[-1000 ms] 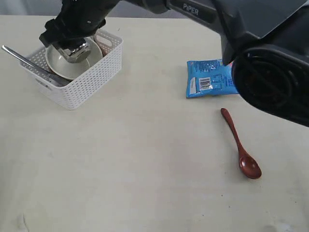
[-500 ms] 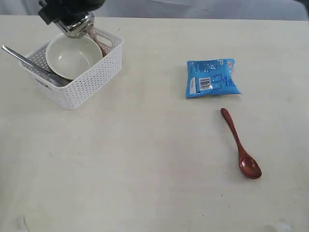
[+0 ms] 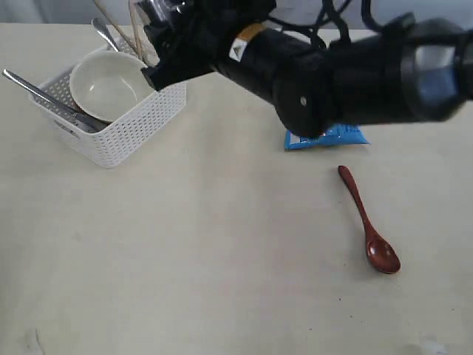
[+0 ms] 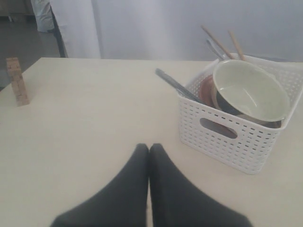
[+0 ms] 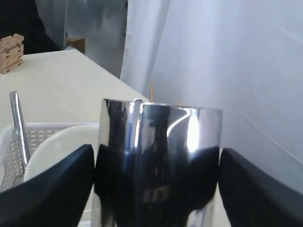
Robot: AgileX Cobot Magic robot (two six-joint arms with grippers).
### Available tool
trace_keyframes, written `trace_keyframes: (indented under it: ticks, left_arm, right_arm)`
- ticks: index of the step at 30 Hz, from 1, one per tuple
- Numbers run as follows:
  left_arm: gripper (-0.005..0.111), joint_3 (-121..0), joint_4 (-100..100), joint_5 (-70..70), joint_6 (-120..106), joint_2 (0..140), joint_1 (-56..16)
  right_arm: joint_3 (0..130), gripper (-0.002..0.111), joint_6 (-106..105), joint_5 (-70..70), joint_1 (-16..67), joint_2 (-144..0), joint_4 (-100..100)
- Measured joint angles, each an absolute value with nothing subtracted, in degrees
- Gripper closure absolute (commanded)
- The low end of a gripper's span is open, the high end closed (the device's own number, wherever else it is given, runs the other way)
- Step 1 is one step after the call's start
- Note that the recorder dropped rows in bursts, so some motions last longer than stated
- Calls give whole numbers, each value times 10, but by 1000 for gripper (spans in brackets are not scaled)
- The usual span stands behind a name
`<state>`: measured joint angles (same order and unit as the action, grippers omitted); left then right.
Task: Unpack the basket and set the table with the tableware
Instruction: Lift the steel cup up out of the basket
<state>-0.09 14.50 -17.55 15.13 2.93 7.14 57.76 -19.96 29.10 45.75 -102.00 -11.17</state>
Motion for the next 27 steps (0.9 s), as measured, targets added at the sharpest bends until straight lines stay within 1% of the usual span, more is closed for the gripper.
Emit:
trace_keyframes:
  ticks: [5, 8, 14, 17, 20, 22, 27]
  left_arm:
    - [107, -1, 145, -175, 151, 29, 71]
    - [107, -1, 145, -175, 151, 29, 71]
    - [107, -1, 145, -175, 151, 29, 71]
    - [107, -1, 145, -175, 151, 29, 71]
    - [107, -1, 153, -175, 142, 29, 71]
    - [107, -1, 162, -148, 130, 29, 71]
    - [107, -1, 118, -5, 176, 29, 71]
  right_arm:
    - [488, 109, -130, 440, 475, -1022, -69]
    - [436, 109, -115, 549, 503, -1031, -50]
    - [380, 109, -102, 616, 515, -1034, -45]
    - [339, 109, -97, 671, 515, -1034, -45]
    - [320, 109, -87, 679, 515, -1034, -47]
    - [319, 109, -85, 683, 515, -1034, -47]
    - [319, 109, -83, 684, 515, -1034, -47]
